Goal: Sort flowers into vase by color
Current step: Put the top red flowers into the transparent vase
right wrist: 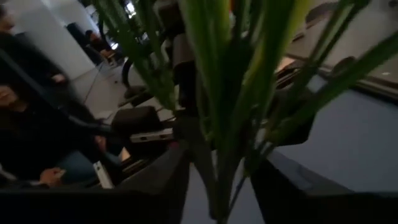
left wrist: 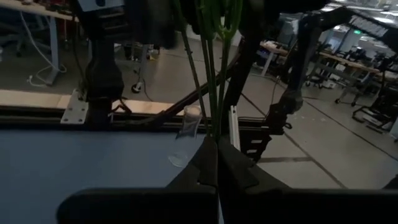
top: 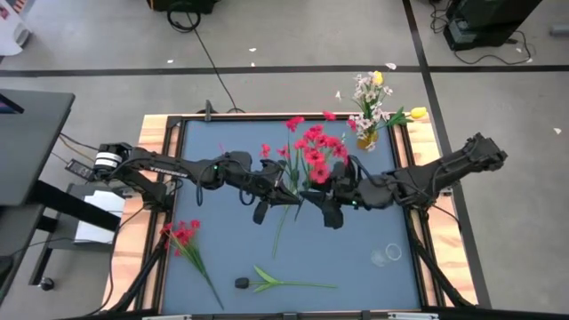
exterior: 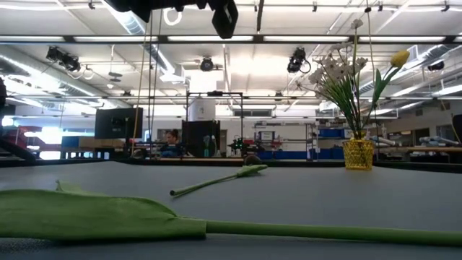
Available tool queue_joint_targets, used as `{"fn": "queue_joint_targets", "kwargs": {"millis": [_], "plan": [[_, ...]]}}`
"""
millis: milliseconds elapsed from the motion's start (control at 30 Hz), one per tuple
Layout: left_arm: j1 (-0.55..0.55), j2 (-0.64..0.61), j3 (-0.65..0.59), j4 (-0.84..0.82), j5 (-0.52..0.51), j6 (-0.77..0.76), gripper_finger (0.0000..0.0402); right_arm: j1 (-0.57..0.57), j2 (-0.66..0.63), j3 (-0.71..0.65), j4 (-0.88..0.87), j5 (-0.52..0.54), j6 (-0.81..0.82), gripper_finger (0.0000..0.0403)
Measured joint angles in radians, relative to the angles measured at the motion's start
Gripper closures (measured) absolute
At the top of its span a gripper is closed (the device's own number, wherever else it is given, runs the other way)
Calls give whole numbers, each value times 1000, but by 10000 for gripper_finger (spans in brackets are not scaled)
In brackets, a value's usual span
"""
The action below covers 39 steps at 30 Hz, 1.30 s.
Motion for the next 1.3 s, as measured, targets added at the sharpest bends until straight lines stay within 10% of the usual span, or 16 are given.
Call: {"fn": "queue_joint_targets", "kwargs": {"millis": [333,867,1300], "plan": [[0,0,0,-75,-88,-2,401,-52,10,-1,2,-99,-54,384],[73,0,0,-224,-145,-123,268,111,-102,-1,-311,196,31,389],[101,-17,-1,-235,-137,-164,267,514,-384,0,-710,196,228,389]]}}
